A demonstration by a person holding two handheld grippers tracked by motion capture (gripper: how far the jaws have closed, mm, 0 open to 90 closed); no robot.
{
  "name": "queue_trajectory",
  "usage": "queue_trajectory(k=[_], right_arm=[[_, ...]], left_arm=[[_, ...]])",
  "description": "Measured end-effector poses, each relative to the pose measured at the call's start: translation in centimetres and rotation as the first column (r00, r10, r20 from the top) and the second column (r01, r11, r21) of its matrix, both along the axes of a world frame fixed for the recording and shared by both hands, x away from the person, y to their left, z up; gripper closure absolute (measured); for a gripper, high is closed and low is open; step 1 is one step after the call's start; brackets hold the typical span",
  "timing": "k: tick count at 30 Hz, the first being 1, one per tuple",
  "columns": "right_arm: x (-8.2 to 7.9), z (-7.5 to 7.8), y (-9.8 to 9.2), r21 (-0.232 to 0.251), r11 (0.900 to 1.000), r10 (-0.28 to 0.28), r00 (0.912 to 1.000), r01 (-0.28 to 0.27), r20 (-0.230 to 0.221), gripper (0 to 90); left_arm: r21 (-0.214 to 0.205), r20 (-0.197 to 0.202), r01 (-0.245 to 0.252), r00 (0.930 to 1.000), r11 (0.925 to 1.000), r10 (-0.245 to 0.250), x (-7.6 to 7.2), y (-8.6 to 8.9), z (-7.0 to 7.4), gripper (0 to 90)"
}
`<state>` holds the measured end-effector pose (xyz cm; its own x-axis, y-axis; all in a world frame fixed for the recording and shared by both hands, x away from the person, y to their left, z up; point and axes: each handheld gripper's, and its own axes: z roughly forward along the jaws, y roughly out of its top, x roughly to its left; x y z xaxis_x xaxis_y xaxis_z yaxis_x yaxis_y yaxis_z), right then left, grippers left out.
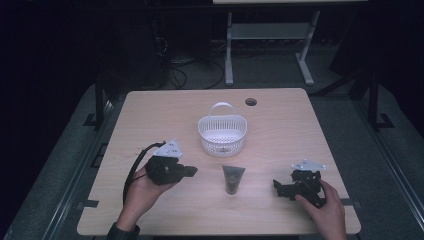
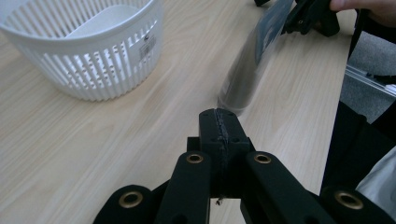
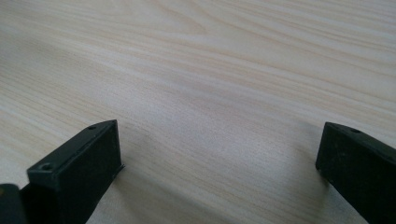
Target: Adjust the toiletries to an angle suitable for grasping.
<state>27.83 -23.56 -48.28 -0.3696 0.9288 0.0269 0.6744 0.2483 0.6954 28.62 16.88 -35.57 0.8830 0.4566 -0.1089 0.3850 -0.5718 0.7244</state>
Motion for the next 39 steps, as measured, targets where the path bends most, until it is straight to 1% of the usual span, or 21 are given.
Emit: queue_trajectory(k=[3,8,10,16,23,29,39], right_arm=[[0.0,0.0,0.0,0.0,1.0,0.0,1.0,0.0,0.0,0.0],[0.0,0.0,0.0,-0.001,1.0,0.001,1.0,-0.001,0.001,0.0],[0.0,0.0,0.0,0.001,1.0,0.0,1.0,0.0,0.0,0.0],[0.0,0.0,0.0,0.0,1.0,0.0,1.0,0.0,0.0,0.0],[0.0,0.0,0.0,0.0,1.0,0.0,1.0,0.0,0.0,0.0],[0.0,0.0,0.0,0.0,1.0,0.0,1.0,0.0,0.0,0.0],[0.0,0.0,0.0,0.001,1.0,0.0,1.0,0.0,0.0,0.0]], left_arm=[[0.002,0.003,0.014,0.9999,0.9999,-0.014,0.1,-0.6,0.3,89.8],[-0.008,0.008,0.03,0.9995,0.9995,-0.03,0.2,-1.5,0.7,89.8],[-0.005,0.011,0.042,0.999,0.9991,-0.042,0.2,-1.9,0.9,89.8],[-0.018,0.013,0.068,0.9976,0.9975,-0.068,0.3,-3.3,1.1,89.8],[-0.019,0.014,0.097,0.9952,0.9951,-0.097,0.4,-4.9,1.2,89.8],[-0.013,0.01,0.108,0.9941,0.994,-0.108,0.6,-6.0,1.0,89.8],[0.006,0.005,0.11,0.9939,0.9939,-0.11,1.2,-6.7,0.8,89.8]])
